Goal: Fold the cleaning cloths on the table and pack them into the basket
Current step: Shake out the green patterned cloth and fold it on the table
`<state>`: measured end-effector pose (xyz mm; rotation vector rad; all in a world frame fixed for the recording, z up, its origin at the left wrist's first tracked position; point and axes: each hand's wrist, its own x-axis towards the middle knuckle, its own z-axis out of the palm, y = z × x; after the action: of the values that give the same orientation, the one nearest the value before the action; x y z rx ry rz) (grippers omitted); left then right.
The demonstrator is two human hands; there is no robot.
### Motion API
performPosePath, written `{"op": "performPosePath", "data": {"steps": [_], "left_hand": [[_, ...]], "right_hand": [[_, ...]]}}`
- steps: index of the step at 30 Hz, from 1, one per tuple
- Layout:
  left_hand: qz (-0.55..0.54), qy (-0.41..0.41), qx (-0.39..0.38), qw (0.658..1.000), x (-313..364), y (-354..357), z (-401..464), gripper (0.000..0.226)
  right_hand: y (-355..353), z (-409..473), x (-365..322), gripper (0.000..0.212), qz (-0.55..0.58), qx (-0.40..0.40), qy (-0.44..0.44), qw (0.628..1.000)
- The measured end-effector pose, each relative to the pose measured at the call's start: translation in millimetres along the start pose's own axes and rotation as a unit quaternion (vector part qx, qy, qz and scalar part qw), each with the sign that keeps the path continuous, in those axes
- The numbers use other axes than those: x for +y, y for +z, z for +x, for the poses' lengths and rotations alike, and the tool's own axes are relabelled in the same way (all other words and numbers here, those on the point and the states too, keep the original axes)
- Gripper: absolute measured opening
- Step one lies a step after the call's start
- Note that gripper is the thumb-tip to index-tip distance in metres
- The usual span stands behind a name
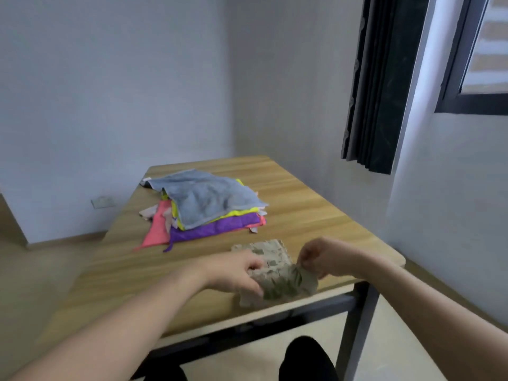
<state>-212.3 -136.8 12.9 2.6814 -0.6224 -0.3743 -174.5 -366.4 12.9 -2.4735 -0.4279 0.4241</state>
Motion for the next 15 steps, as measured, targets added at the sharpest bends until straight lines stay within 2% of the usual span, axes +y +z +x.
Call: {"op": "performPosePath", "data": {"steps": [3,6,8,10,15], "left_hand": [[-0.032,-0.016,-0.038,0.999,-9.7,36.2,0.9,0.028],[-0.130,-0.044,-0.018,0.990,-18.1,38.1,7.1,0.024],[-0.213,-0.072,0.039,0.974,-24.8,31.6,14.7,0.021],[-0.248,-0.107,0.105,0.957,-34.2,26.3,26.8,0.016],[-0.182,-0.179,0.245,0.935,-81.1,32.0,68.6,0.019]], "right_hand": [[22.8,-2.2,14.4,0.022,-0.014,-0.034,0.026,0.999],[20.1,5.6,15.7,0.022,-0.004,-0.009,0.018,1.000],[15.5,16.9,13.7,0.020,-0.006,0.031,-0.002,0.999],[13.9,33.3,11.0,0.019,0.006,0.066,-0.025,0.997],[26.1,88.8,6.0,0.021,0.032,0.120,-0.057,0.991]]}}
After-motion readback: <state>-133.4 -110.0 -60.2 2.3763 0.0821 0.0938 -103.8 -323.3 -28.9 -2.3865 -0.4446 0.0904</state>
